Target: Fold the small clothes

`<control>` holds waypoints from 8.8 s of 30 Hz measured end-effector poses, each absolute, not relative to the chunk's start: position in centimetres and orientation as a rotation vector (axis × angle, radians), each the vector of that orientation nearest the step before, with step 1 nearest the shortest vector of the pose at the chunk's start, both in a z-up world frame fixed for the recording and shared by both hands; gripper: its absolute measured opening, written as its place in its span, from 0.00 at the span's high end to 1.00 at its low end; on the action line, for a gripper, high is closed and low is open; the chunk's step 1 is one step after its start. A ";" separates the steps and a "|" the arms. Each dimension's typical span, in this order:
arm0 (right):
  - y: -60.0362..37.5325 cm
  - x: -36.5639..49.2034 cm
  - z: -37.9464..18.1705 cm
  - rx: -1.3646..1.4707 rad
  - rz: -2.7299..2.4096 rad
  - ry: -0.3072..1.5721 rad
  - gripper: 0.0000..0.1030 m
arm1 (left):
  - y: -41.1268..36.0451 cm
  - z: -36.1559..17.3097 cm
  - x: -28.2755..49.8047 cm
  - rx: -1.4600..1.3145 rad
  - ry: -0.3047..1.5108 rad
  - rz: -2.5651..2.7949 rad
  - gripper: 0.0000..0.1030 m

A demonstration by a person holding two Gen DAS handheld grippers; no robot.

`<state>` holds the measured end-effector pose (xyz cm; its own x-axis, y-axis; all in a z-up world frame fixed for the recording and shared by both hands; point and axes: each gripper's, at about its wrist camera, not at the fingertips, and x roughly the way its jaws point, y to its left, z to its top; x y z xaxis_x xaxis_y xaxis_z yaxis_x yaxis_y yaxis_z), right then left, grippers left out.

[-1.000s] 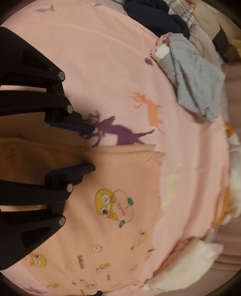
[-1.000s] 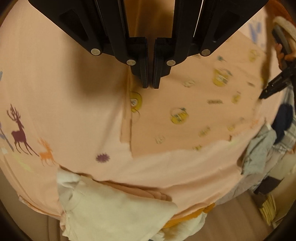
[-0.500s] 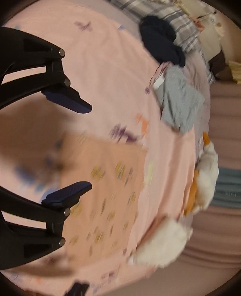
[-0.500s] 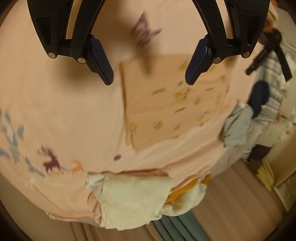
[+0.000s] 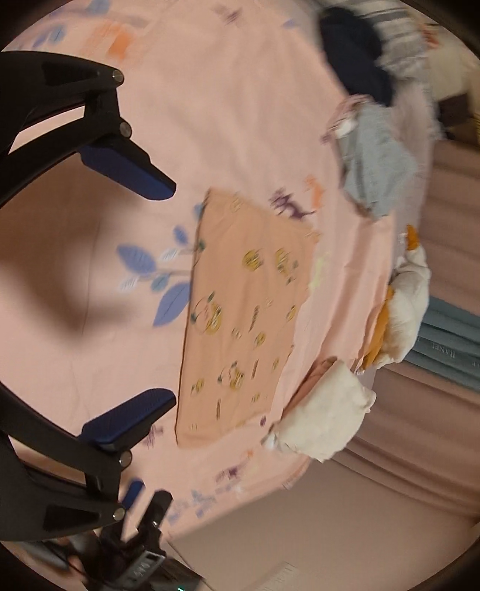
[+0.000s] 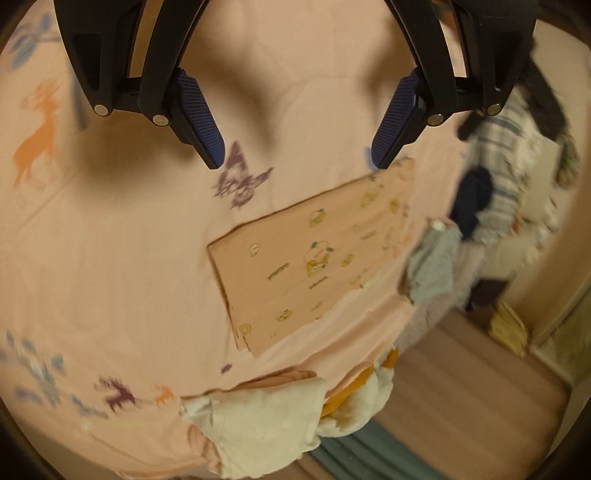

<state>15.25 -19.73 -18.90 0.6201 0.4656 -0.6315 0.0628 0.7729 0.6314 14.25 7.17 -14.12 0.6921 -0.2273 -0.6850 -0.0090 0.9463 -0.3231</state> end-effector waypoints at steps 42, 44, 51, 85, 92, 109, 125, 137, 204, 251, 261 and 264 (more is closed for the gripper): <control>-19.7 22.8 -25.3 0.923 0.308 0.898 0.15 | 12.6 -23.1 24.5 -1.035 0.981 -0.329 0.02; -19.5 23.4 -25.3 0.929 0.306 0.899 0.15 | 12.7 -23.2 25.7 -1.085 0.997 -0.358 0.02; -19.8 26.2 -25.9 1.051 0.327 0.899 0.15 | 11.5 -23.0 27.9 -1.118 0.954 -0.407 0.02; -19.2 29.2 -26.1 0.952 0.254 0.898 0.93 | 10.1 -21.4 28.8 -0.768 0.937 -0.135 0.90; -19.0 26.6 -26.0 0.930 0.270 0.920 0.93 | 9.4 -20.4 24.1 -0.700 0.924 -0.155 0.91; -18.1 17.9 -24.1 0.650 0.238 0.977 0.92 | 9.8 -20.9 11.3 -0.718 0.880 -0.130 0.94; -21.4 16.0 -26.1 0.767 0.285 0.973 0.92 | 8.8 -21.4 9.2 -0.704 0.906 -0.097 0.43; -21.0 15.7 -26.2 0.723 0.311 0.972 0.92 | 10.7 -24.3 14.1 -1.018 0.882 -0.190 0.88; -20.3 13.2 -24.5 0.476 0.197 0.949 0.89 | 8.9 -22.5 6.4 -0.591 0.879 -0.021 0.88; -16.9 23.2 -23.1 0.148 0.030 0.958 0.91 | 10.1 -22.4 18.6 -0.136 0.925 0.143 0.74; -19.7 21.9 -21.9 0.322 0.035 0.962 1.00 | 11.7 -20.4 17.1 -0.219 0.930 0.224 0.79; -19.2 19.4 -20.4 0.243 0.017 0.931 1.00 | 10.2 -19.5 15.0 -0.189 0.912 0.131 0.79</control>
<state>19.44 -19.15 -20.38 0.5990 0.1190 -0.7919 0.0902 0.9726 0.2144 14.97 10.23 -19.45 0.6056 0.0329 -0.7951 -0.1927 0.9755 -0.1064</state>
